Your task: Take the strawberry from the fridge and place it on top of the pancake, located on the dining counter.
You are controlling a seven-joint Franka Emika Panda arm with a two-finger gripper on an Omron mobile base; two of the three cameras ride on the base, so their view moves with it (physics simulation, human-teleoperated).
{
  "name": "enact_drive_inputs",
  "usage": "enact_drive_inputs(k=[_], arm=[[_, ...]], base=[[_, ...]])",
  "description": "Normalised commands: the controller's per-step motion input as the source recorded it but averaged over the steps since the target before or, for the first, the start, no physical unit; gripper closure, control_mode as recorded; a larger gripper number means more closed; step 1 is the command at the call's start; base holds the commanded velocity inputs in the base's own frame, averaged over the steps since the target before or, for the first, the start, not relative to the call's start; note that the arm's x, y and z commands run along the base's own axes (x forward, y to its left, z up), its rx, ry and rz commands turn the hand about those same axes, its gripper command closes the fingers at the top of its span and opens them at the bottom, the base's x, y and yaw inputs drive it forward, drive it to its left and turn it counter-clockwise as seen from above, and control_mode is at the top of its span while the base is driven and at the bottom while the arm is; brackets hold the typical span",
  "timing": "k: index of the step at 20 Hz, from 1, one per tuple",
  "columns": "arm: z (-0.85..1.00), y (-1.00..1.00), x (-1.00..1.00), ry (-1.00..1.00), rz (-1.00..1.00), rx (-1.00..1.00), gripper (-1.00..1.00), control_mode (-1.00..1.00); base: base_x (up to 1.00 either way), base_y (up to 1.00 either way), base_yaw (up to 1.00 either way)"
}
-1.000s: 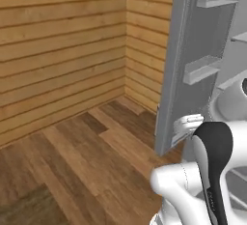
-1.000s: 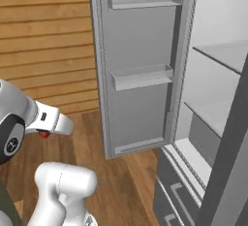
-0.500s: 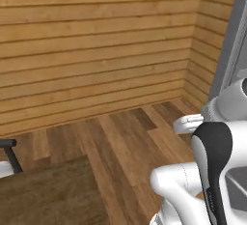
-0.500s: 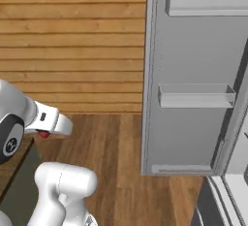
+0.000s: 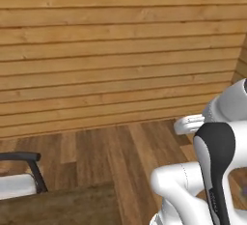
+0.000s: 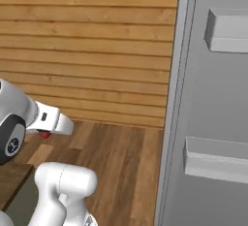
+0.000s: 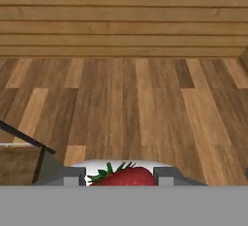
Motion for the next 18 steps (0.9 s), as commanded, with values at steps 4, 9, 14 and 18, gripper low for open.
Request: enact_drive_inputs(k=[4, 9, 14, 18], arm=[[0.0, 0.0, 0.0, 0.0, 0.0, 0.0, 1.0, 1.0], [0.0, 0.0, 0.0, 0.0, 0.0, 0.0, 1.0, 1.0], [0.0, 0.0, 0.0, 0.0, 0.0, 0.0, 1.0, 1.0], [0.0, 0.0, 0.0, 0.0, 0.0, 0.0, 1.0, 1.0]], base=[[1.0, 0.21, 0.0], [1.0, 0.12, 0.0], [1.0, 0.03, 0.0], [1.0, 0.14, 0.29]])
